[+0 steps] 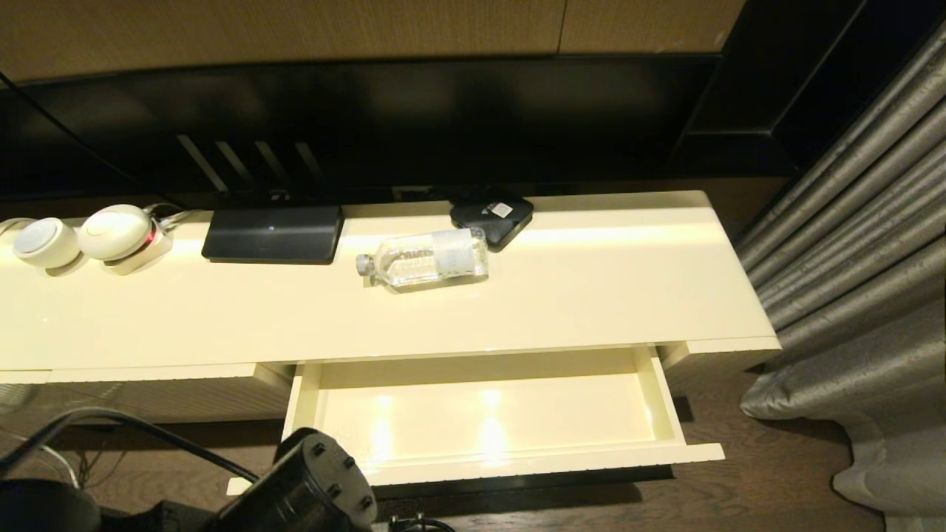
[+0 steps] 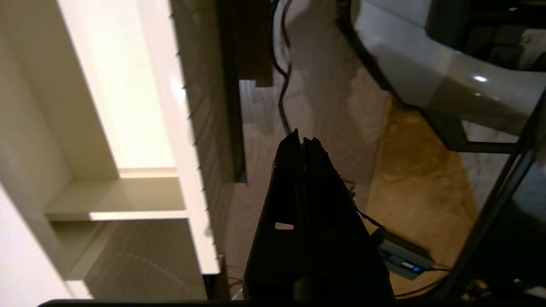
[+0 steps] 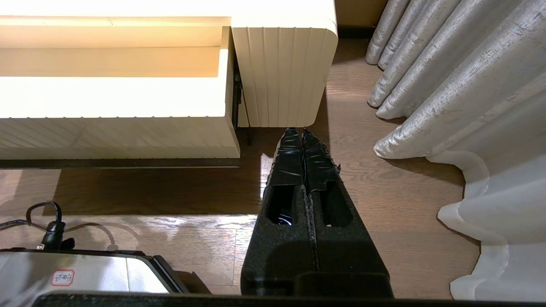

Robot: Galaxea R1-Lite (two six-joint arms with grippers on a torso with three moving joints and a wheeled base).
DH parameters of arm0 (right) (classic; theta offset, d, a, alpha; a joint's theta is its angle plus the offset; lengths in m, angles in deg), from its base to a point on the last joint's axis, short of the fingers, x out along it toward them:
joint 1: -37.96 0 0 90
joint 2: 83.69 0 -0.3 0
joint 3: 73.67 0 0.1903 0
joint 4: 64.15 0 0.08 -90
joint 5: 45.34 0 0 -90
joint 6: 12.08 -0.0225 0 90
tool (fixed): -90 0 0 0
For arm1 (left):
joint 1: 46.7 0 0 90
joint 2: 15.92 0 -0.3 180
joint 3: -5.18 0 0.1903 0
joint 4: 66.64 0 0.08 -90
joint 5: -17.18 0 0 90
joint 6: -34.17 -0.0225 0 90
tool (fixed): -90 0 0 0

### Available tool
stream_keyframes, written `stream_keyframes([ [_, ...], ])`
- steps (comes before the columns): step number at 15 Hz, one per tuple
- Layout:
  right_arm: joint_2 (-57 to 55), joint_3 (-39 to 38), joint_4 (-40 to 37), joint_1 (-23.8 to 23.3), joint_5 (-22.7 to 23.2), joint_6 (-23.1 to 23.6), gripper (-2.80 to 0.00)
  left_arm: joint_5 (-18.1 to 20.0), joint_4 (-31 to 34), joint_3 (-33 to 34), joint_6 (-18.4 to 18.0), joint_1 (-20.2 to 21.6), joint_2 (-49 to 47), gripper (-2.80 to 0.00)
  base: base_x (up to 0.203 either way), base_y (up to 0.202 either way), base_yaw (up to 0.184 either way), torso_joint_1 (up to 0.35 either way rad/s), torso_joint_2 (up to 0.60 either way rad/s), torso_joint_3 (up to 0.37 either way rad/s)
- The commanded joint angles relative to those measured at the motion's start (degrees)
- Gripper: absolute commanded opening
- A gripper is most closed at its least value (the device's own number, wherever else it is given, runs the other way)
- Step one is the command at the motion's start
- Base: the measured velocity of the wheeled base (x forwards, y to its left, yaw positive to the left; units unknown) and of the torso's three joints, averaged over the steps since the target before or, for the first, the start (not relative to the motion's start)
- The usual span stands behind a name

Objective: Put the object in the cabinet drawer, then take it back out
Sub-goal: Close the drawer

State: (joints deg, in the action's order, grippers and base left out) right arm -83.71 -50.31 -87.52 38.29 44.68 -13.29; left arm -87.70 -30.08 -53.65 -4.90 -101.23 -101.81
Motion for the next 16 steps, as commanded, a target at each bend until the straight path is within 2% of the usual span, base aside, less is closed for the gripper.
stream_keyframes([
  [1, -0.06, 0.00, 0.00, 0.02, 0.07, -0.02, -2.80, -0.14, -0.64, 0.15, 4.03, -3.44, -5.44, -2.80, 0.000, 0.000, 0.000, 0.000, 0.00, 0.000],
  [4, -0.06, -0.07, 0.00, 0.02, 0.07, -0.02, -2.80, -0.73, -3.88, 0.37, 13.51, -8.36, -9.46, -2.80, 0.000, 0.000, 0.000, 0.000, 0.00, 0.000],
  [5, -0.06, -0.07, 0.00, 0.02, -0.02, -0.02, -2.80, -0.84, -4.42, 0.38, 14.81, -8.94, -10.99, -2.80, 0.000, 0.000, 0.000, 0.000, 0.00, 0.000],
  [7, -0.06, 0.00, 0.00, 0.02, 0.07, -0.02, -2.80, -0.99, -6.86, 0.98, 16.70, -10.08, -14.24, -2.80, 0.000, 0.000, 0.000, 0.000, 0.00, 0.000],
  [10, -0.06, 0.00, 0.00, 0.02, 0.02, -0.02, -2.80, -3.22, -10.56, 1.53, 18.15, -11.74, -18.43, -2.80, 0.000, 0.000, 0.000, 0.000, 0.00, 0.000],
  [13, -0.06, -0.09, 0.00, 0.02, 0.07, -0.02, -2.80, -9.28, -14.97, 1.25, 21.40, -12.90, -22.91, -2.80, 0.000, 0.000, 0.000, 0.000, 0.00, 0.000],
  [16, -0.06, 0.00, 0.00, 0.02, 0.07, -0.02, -2.80, -12.84, -17.63, 1.27, 22.24, -13.77, -25.22, -2.80, 0.000, 0.000, 0.000, 0.000, 0.00, 0.000],
])
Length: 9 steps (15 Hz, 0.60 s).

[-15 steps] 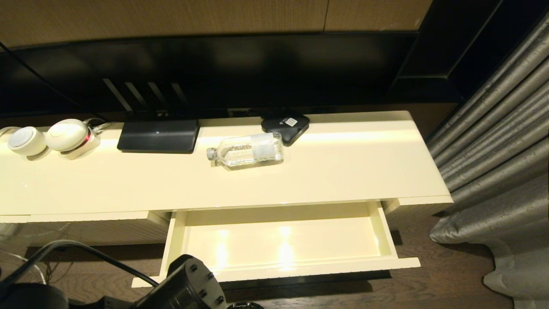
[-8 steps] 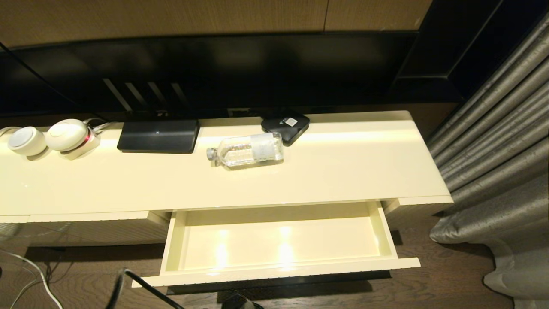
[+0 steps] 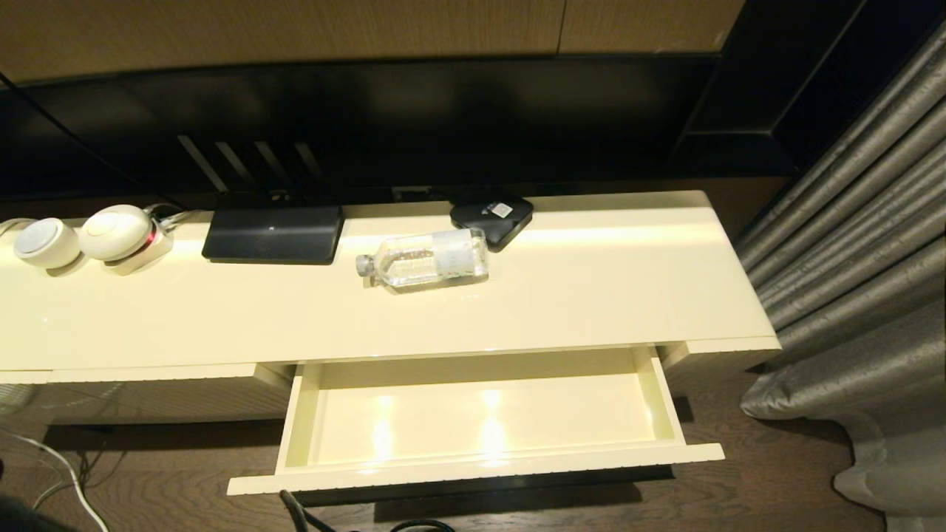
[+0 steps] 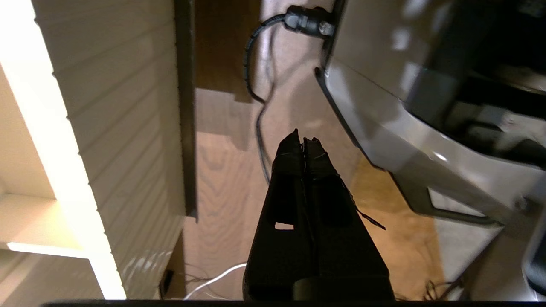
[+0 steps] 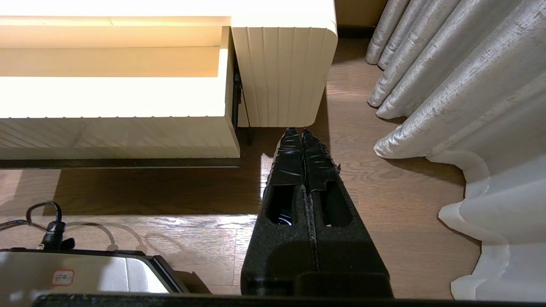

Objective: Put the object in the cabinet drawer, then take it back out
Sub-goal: Close the drawer

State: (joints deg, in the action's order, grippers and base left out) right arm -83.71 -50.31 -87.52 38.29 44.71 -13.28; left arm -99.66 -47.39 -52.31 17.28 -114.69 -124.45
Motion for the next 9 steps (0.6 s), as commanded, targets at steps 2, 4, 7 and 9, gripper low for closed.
stream_keyframes([
  [2, -0.06, -0.03, 0.00, 0.02, 0.04, -0.02, -2.80, -3.51, -3.50, -0.05, 1.48, -0.47, -4.20, -2.80, 0.000, 0.000, 0.000, 0.000, 0.00, 0.000],
  [4, -0.06, -0.07, 0.00, 0.02, 0.02, -0.02, -2.80, -8.41, -8.63, 0.08, 1.98, -0.48, -6.93, -2.80, 0.000, 0.000, 0.000, 0.000, 0.00, 0.000],
  [7, -0.06, 0.00, 0.00, 0.02, 0.04, -0.02, -2.80, -10.27, -11.55, -0.25, 1.93, -0.39, -8.20, -2.80, 0.000, 0.000, 0.000, 0.000, 0.00, 0.000],
  [9, -0.06, -0.05, 0.00, 0.02, -0.05, -0.02, -2.80, -11.99, -12.45, -0.63, 1.49, -0.01, -9.01, -2.80, 0.000, 0.000, 0.000, 0.000, 0.00, 0.000],
])
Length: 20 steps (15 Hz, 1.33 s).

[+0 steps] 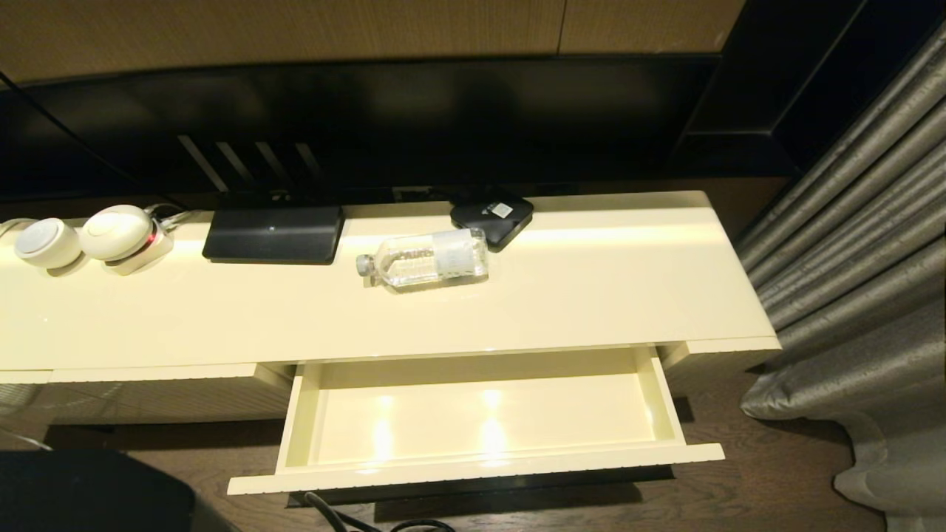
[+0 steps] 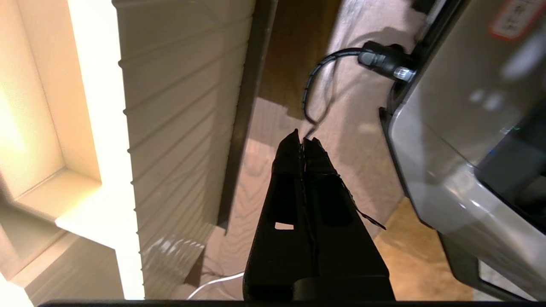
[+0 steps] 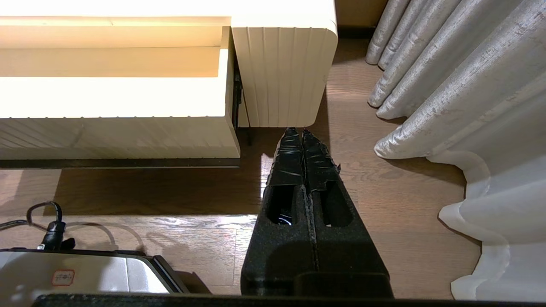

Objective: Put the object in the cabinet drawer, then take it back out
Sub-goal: Close the drawer

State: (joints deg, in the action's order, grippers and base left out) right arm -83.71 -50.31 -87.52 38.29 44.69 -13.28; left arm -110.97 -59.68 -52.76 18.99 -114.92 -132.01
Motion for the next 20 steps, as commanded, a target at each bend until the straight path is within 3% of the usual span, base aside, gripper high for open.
stream_keyframes([
  [1, -0.06, 0.00, 0.00, 0.02, -0.01, -0.02, -2.80, -1.38, -0.48, -0.52, -0.28, 0.69, -1.65, -2.80, 0.000, 0.000, 0.000, 0.000, 0.00, 0.000],
  [4, -0.06, -0.01, 0.00, 0.02, 0.06, -0.02, -2.80, -2.94, -1.86, -2.23, -0.24, 2.89, -1.94, -2.80, 0.000, 0.000, 0.000, 0.000, 0.00, 0.000],
  [20, -0.06, 0.00, 0.00, 0.02, 0.06, -0.02, -2.80, -2.98, -6.58, -10.53, -0.19, 13.47, -6.52, -2.80, 0.000, 0.000, 0.000, 0.000, 0.00, 0.000],
])
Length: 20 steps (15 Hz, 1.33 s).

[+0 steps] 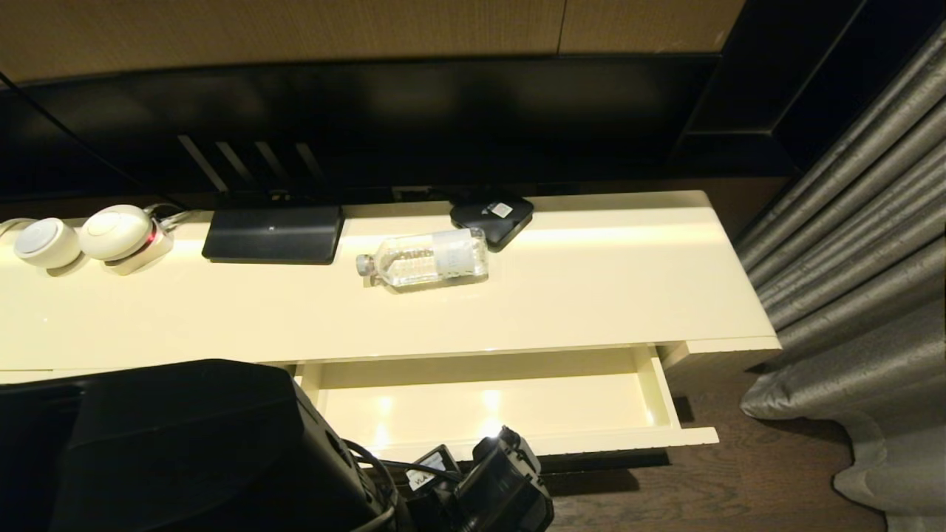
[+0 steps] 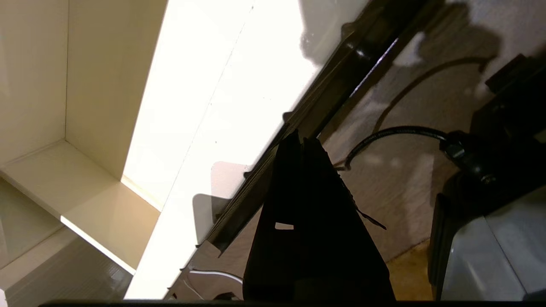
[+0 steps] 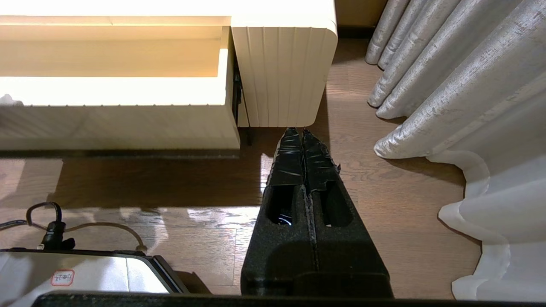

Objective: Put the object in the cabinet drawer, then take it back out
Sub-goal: Close the drawer

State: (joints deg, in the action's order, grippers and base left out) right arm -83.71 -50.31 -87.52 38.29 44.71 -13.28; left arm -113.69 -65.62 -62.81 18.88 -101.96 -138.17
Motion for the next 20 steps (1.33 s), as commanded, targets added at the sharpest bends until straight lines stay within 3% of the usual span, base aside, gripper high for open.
stream_keyframes([
  [1, -0.06, 0.00, 0.00, 0.02, 0.04, -0.02, -2.80, -0.26, -0.85, -0.78, -0.17, 0.72, -0.36, -2.80, 0.000, 0.000, 0.000, 0.000, 0.00, 0.000],
  [16, -0.06, -0.09, 0.00, 0.02, 0.04, -0.02, -2.80, 0.09, -1.00, -11.25, 0.61, 9.45, -1.93, -2.80, 0.000, 0.000, 0.000, 0.000, 0.00, 0.000],
  [20, -0.06, -0.09, 0.00, 0.02, 0.04, -0.02, -2.80, 0.09, -0.94, -14.18, 2.73, 10.98, -2.68, -2.80, 0.000, 0.000, 0.000, 0.000, 0.00, 0.000],
])
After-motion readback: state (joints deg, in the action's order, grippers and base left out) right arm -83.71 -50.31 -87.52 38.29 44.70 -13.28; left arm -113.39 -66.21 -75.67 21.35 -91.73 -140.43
